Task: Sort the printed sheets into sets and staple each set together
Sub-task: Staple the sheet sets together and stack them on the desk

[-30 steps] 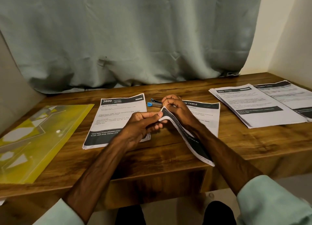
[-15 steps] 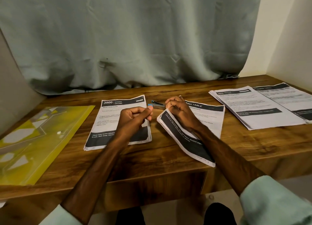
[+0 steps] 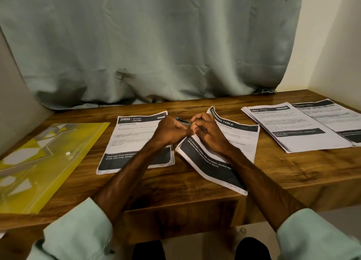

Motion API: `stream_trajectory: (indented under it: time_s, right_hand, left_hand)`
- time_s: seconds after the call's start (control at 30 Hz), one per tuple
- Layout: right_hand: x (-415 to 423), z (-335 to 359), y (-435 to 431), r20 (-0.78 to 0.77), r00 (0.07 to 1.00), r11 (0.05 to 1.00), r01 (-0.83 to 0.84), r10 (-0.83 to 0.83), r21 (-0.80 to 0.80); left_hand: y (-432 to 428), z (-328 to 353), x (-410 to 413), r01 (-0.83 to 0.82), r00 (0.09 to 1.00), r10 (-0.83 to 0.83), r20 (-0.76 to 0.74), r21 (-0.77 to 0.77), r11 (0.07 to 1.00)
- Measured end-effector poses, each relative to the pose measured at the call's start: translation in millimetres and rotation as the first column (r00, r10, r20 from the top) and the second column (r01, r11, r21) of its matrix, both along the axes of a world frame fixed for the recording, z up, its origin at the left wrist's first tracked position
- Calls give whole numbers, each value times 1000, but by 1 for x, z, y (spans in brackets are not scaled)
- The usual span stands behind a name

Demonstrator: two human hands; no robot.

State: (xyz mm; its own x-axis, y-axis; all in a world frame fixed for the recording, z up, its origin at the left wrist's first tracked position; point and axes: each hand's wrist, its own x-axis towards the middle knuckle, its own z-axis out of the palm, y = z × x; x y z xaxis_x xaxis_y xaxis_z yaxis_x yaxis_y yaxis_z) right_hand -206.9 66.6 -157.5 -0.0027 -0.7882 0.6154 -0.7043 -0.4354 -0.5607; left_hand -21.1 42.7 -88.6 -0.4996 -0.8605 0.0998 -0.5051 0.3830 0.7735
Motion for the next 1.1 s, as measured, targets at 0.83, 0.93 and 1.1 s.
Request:
stream_trajectory:
  time_s: [0.83, 0.93, 1.1]
  right_hand:
    - [-3, 1, -1, 14, 1000, 996, -6, 5, 86]
    - [0, -2, -1, -29, 1000, 999, -7, 8, 42]
    - [3, -1, 1, -48, 999, 1000, 12, -13, -4]
  left_hand:
    - [10, 13, 67, 91, 995, -93, 42, 41, 995]
    - [7, 3, 42, 66, 992, -69, 104, 34, 997]
    - [2, -12, 11, 73, 995, -72, 75, -15, 997]
